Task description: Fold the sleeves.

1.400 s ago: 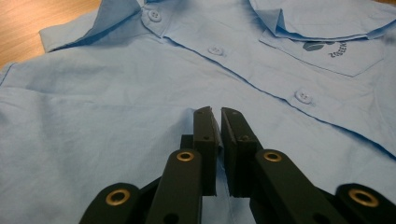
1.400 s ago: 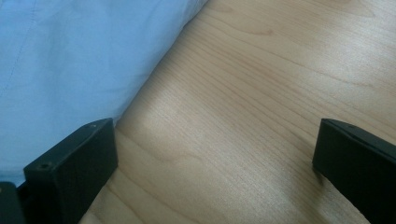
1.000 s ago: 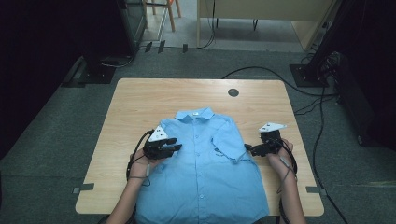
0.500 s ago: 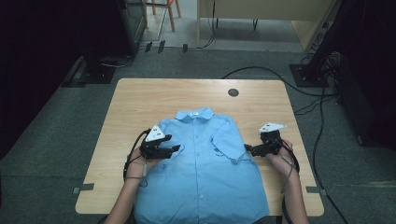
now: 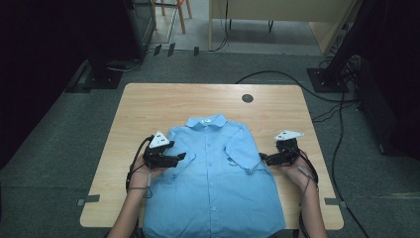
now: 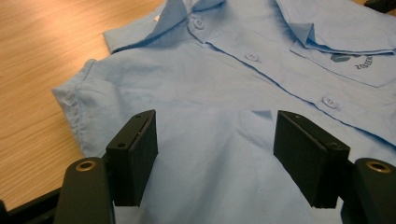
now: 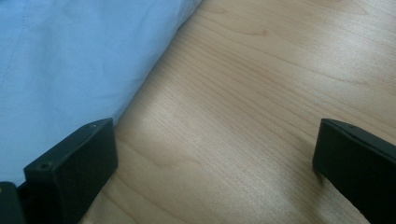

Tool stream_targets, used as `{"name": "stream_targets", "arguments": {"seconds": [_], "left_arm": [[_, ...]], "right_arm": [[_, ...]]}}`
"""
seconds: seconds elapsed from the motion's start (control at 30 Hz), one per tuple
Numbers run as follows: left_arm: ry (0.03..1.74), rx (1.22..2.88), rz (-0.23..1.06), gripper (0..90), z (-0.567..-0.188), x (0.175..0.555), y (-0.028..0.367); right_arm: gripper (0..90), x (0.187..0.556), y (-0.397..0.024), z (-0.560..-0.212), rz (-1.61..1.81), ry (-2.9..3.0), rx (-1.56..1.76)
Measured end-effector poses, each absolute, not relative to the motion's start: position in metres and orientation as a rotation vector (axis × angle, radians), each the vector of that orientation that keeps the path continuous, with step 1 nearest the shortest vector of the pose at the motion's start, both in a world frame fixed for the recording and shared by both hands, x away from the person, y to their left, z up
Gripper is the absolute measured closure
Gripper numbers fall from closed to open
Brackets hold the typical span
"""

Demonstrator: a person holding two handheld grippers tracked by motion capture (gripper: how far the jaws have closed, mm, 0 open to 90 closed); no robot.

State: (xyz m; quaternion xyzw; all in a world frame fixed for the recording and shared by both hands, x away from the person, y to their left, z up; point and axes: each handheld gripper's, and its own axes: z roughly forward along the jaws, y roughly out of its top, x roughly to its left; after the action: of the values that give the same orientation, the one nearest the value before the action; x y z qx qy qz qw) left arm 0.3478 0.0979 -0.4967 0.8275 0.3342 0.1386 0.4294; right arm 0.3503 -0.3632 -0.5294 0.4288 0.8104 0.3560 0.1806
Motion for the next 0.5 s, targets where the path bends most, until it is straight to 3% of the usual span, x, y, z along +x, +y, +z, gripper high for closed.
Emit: {"name": "stream_targets", "arguments": {"seconds": [0.03, 0.33, 0.5], "left_arm": [[0.834, 2.065, 0.346, 29.8, -0.497, 0.348, 0.098], [0.865, 2.051, 0.326, 30.4, -0.498, 0.352, 0.107], [0.874, 2.064, 0.36, 30.4, -0.497, 0.352, 0.11]], "right_arm": [[4.0, 0.35, -0.363, -0.529, 1.006, 2.289, 1.211], [7.4, 0.35, -0.364, -0.529, 1.011, 2.264, 1.229], [14.5, 0.349, -0.363, -0.526, 0.999, 2.257, 1.242]]}}
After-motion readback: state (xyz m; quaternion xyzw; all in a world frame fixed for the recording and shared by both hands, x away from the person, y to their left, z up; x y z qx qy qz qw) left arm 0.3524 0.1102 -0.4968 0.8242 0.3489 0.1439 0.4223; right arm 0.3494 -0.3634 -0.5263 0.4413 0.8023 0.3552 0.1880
